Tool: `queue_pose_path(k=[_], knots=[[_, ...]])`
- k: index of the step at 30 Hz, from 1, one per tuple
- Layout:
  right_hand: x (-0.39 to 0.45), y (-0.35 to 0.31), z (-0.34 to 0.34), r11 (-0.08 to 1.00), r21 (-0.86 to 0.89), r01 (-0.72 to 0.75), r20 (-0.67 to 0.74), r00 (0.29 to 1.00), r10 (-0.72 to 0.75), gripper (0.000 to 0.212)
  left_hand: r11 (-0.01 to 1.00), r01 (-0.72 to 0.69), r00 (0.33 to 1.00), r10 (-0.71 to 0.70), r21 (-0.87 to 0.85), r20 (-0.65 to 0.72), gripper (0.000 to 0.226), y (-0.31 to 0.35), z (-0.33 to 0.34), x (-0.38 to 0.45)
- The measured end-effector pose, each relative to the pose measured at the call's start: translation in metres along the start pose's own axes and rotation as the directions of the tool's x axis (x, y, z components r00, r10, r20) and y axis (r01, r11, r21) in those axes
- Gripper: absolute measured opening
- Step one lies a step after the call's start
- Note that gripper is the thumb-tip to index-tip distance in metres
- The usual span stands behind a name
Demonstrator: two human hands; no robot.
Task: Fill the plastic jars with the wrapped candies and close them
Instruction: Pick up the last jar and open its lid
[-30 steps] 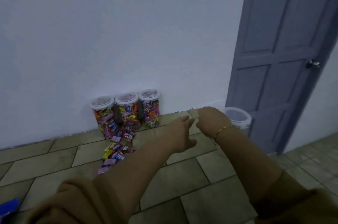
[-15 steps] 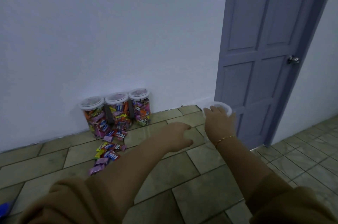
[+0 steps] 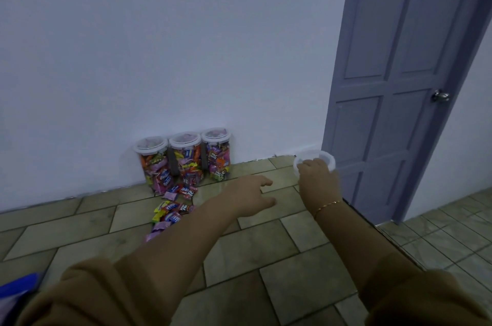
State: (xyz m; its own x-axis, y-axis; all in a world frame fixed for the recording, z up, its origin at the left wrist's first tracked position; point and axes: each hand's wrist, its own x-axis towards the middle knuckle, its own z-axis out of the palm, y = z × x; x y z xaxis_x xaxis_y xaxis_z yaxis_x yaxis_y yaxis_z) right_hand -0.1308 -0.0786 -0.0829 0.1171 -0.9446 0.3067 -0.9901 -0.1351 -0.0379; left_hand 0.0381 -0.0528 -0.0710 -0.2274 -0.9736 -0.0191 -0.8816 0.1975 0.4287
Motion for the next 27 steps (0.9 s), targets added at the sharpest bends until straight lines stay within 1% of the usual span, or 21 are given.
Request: queue_pose_path(k=[2,5,7,9,11,13,14,16,18,20,22,24,25,27], knots=[[-0.001,0.004,0.001,0.999,0.052,-0.012,-0.020,1.000,0.013,0.036,1.000,-0.006,1.000,0.006,-0.016,-0.011,0.056,0.001,0.000,-0.001],[-0.001,0.011,0.009,0.980,0.192,0.045,-0.121,0.992,-0.021,0.029,1.000,-0.013,1.000,0.013,-0.025,-0.009,0.056,0.003,0.003,0.001],[-0.003,0.010,0.012,0.970,0.231,0.078,-0.125,0.991,-0.050,0.029,0.999,0.007,1.000,-0.008,-0.034,-0.008,0.053,0.004,0.006,0.004],[-0.007,0.002,0.012,0.962,0.239,0.129,-0.120,0.987,-0.103,0.030,0.995,0.039,0.998,-0.042,-0.091,-0.036,0.042,0.005,0.006,0.004],[-0.011,-0.008,0.011,0.941,0.273,0.201,-0.130,0.977,-0.171,0.031,0.984,0.057,0.992,-0.075,-0.168,-0.103,0.032,0.006,0.003,0.002],[-0.019,-0.022,0.008,0.906,0.323,0.273,-0.156,0.960,-0.233,0.032,0.946,0.088,0.977,-0.144,-0.312,-0.160,0.035,0.001,-0.002,-0.004],[-0.024,-0.030,0.006,0.882,0.362,0.301,-0.172,0.952,-0.254,0.032,0.908,0.109,0.967,-0.191,-0.405,-0.168,0.040,-0.004,-0.005,-0.005],[-0.034,-0.046,0.002,0.830,0.425,0.361,-0.201,0.932,-0.303,0.032,0.812,0.152,0.951,-0.276,-0.564,-0.141,0.052,-0.019,-0.012,-0.012],[-0.042,-0.061,-0.004,0.783,0.462,0.417,-0.207,0.909,-0.362,0.032,0.765,0.186,0.944,-0.314,-0.617,-0.104,0.057,-0.033,-0.022,-0.023],[-0.048,-0.075,-0.011,0.734,0.511,0.447,-0.180,0.891,-0.417,0.032,0.762,0.215,0.938,-0.335,-0.611,-0.088,0.063,-0.048,-0.031,-0.036],[-0.052,-0.088,-0.019,0.681,0.575,0.453,-0.173,0.881,-0.440,0.028,0.796,0.224,0.932,-0.345,-0.562,-0.116,0.068,-0.061,-0.037,-0.050],[-0.052,-0.102,-0.021,0.621,0.654,0.432,-0.213,0.893,-0.396,0.024,0.845,0.228,0.921,-0.348,-0.484,-0.174,0.069,-0.074,-0.040,-0.065],[-0.050,-0.109,-0.020,0.610,0.691,0.388,-0.196,0.913,-0.358,0.025,0.864,0.226,0.918,-0.343,-0.451,-0.197,0.064,-0.080,-0.041,-0.073],[-0.046,-0.122,-0.014,0.600,0.753,0.271,-0.098,0.947,-0.306,0.033,0.878,0.221,0.909,-0.343,-0.425,-0.237,0.040,-0.089,-0.042,-0.088]])
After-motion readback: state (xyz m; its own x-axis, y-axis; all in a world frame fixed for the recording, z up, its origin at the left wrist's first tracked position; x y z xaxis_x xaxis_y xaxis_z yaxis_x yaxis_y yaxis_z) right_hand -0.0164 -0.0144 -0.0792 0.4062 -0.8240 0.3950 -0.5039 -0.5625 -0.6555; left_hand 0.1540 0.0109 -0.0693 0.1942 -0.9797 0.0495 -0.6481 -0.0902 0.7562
